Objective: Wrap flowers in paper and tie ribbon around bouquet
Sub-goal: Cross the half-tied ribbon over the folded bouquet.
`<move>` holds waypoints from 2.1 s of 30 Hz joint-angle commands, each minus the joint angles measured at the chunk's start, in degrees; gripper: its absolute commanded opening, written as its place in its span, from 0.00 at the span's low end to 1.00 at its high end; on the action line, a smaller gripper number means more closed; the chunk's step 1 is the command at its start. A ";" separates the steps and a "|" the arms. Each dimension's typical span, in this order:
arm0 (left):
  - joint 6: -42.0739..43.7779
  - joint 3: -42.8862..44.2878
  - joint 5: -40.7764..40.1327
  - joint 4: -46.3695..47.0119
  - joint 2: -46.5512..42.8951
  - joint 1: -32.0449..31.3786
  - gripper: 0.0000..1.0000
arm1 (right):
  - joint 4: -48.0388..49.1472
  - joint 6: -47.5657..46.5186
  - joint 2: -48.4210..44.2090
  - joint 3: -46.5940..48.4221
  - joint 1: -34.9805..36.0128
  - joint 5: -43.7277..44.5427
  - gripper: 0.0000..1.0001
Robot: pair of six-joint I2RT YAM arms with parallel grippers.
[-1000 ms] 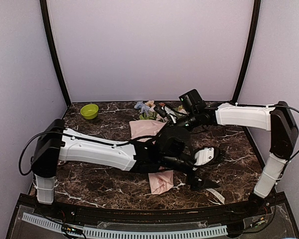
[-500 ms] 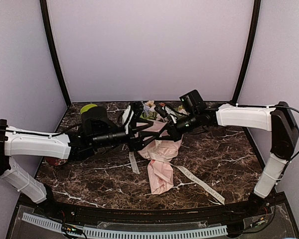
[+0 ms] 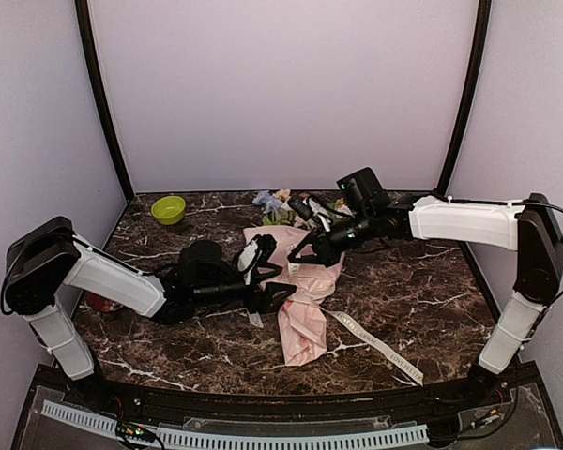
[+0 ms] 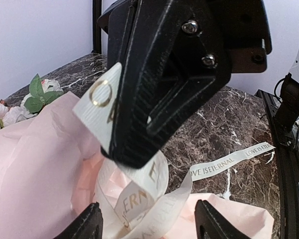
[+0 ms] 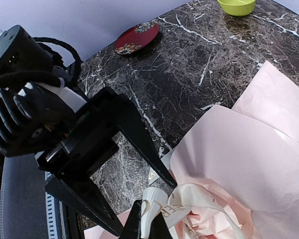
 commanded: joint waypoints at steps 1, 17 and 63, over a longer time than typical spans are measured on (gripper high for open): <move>-0.25 4.15 1.84 4.24 3.60 0.02 0.62 | 2.22 0.77 -1.39 -0.66 0.85 -0.24 0.00; -3.81 0.76 -1.16 9.24 4.77 0.11 0.00 | 2.46 4.01 -5.63 -4.73 -0.49 10.45 0.28; -4.99 -1.03 -2.58 9.01 4.21 0.11 0.00 | 14.61 11.03 -6.20 -20.48 5.14 13.34 0.05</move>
